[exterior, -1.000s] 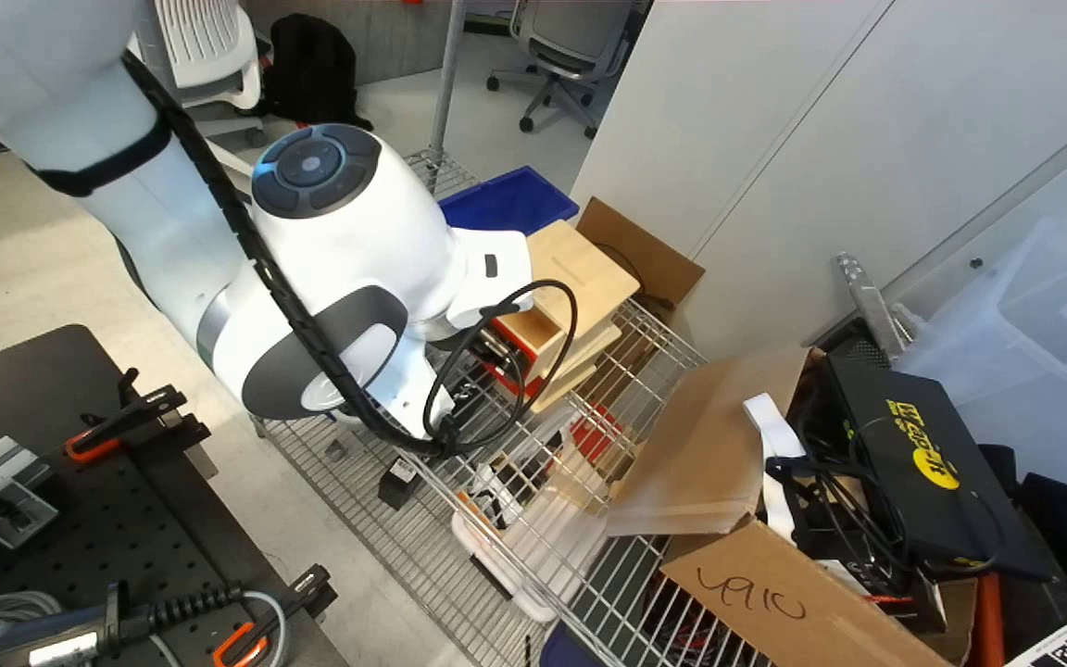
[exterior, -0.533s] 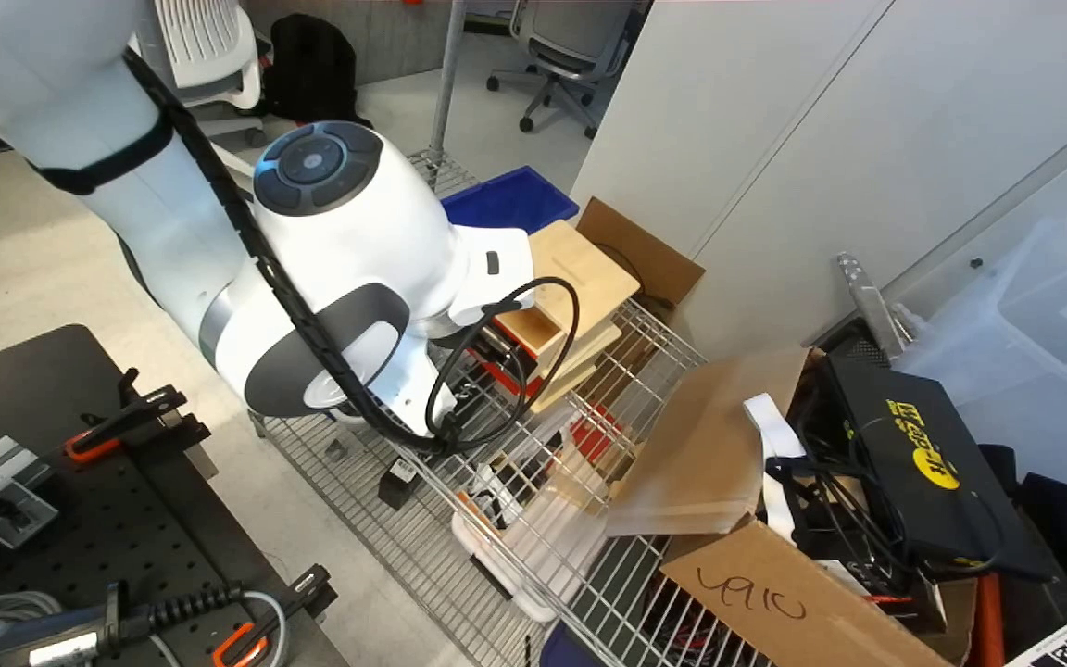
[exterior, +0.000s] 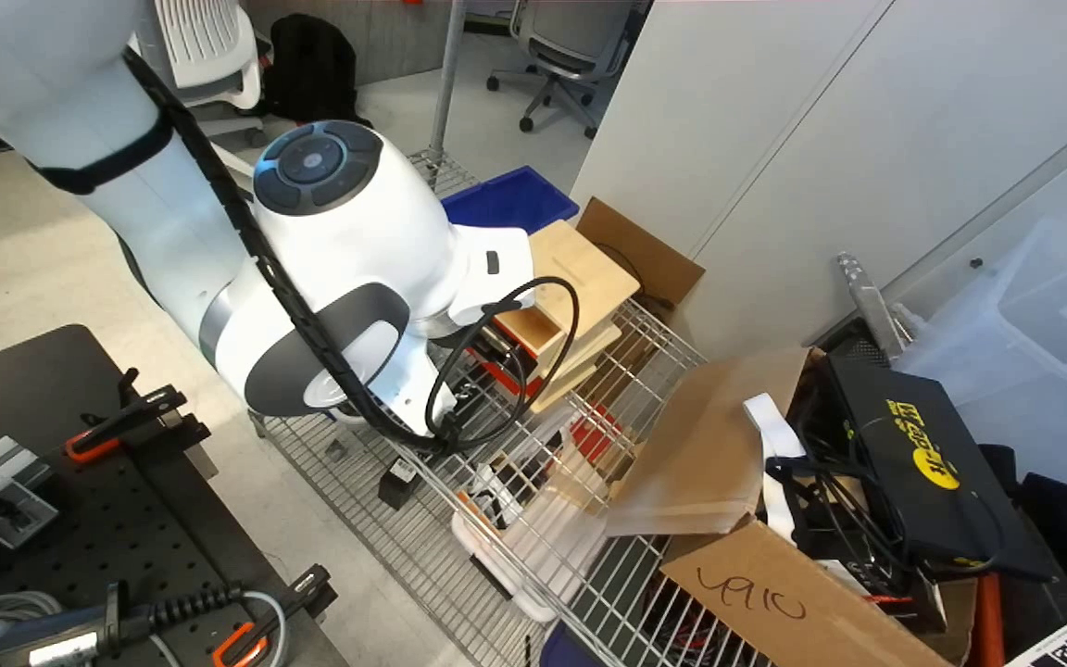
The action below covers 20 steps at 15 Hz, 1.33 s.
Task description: Open the chest drawer
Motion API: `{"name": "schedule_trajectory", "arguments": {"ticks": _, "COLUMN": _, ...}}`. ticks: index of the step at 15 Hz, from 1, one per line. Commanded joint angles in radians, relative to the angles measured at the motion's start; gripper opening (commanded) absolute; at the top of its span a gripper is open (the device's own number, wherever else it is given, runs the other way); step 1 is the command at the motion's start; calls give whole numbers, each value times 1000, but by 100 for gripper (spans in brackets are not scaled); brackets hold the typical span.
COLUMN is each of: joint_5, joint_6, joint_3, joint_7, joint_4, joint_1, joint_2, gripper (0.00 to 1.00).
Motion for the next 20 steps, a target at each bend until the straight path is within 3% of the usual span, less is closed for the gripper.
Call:
{"name": "schedule_trajectory", "arguments": {"ticks": 1, "joint_5": -11, "joint_6": 3, "joint_3": 14, "joint_7": -1, "joint_4": -29, "joint_1": -11, "joint_2": -45, "gripper": 100}}
{"name": "schedule_trajectory", "arguments": {"ticks": 20, "joint_5": -12, "joint_6": 8, "joint_3": 25, "joint_7": 3, "joint_4": -86, "joint_1": -15, "joint_2": -131, "gripper": 100}}
